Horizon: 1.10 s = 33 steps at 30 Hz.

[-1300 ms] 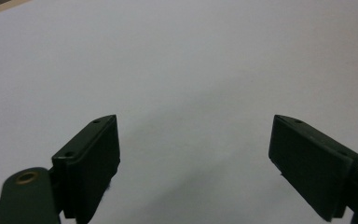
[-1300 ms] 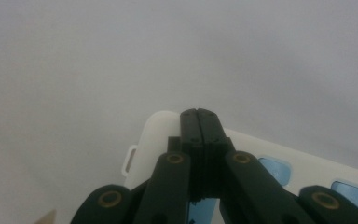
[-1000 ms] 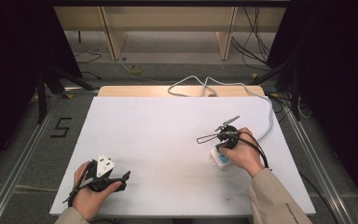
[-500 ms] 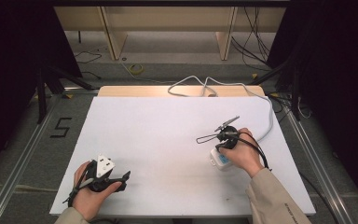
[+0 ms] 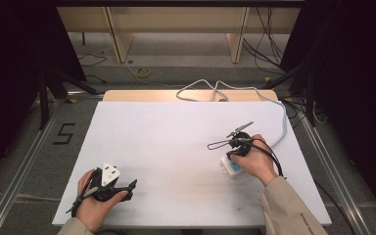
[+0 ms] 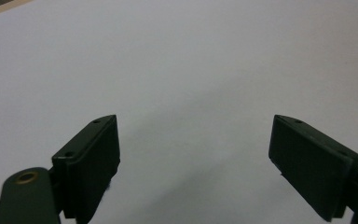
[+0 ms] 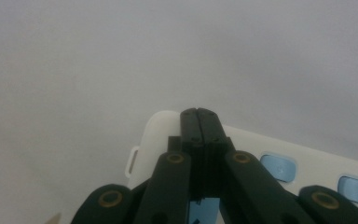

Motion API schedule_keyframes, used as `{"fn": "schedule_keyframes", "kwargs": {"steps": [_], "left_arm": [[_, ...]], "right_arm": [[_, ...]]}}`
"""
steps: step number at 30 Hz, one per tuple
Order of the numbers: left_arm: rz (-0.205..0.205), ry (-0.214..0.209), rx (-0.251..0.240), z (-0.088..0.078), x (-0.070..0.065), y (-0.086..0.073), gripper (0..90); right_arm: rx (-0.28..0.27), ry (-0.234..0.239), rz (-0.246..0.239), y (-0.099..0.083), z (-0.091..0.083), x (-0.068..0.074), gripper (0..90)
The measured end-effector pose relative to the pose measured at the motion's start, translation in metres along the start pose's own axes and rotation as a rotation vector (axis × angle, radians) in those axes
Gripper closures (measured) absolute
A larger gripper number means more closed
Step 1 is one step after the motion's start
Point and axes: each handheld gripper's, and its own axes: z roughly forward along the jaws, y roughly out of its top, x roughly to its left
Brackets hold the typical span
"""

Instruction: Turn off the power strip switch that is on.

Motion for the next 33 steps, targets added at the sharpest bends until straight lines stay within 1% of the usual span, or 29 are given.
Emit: {"fn": "schedule_keyframes", "kwargs": {"steps": [2, 7, 12, 13, 14, 15, 24, 33], "left_arm": [[-0.001, 0.0, 0.0, 0.0, 0.0, 0.0, 16.0], [0.001, -0.001, 0.001, 0.0, 0.0, 0.0, 16.0], [0.002, -0.002, 0.003, 0.0, 0.0, 0.0, 16.0], [0.001, -0.002, 0.002, 0.0, 0.0, 0.0, 16.0], [0.001, -0.002, 0.002, 0.0, 0.0, 0.0, 16.0], [0.001, -0.002, 0.002, 0.0, 0.0, 0.0, 15.9], [0.001, -0.002, 0.003, 0.001, 0.0, 0.0, 16.0], [0.0, 0.0, 0.001, 0.0, 0.0, 0.0, 16.0]], "right_arm": [[-0.003, 0.002, 0.007, 0.0, 0.0, 0.0, 90.0], [-0.003, 0.0, 0.0, 0.0, 0.0, 0.0, 90.0], [-0.001, 0.004, 0.004, -0.001, -0.001, -0.001, 90.0], [-0.004, 0.007, 0.008, -0.001, -0.001, -0.001, 90.0], [-0.02, 0.01, 0.007, -0.001, -0.003, -0.001, 90.0], [-0.004, -0.003, 0.0, 0.0, -0.004, -0.001, 90.0], [-0.023, -0.007, 0.008, -0.002, -0.007, -0.004, 90.0], [-0.044, -0.009, -0.001, -0.003, -0.01, -0.004, 90.0]]}}
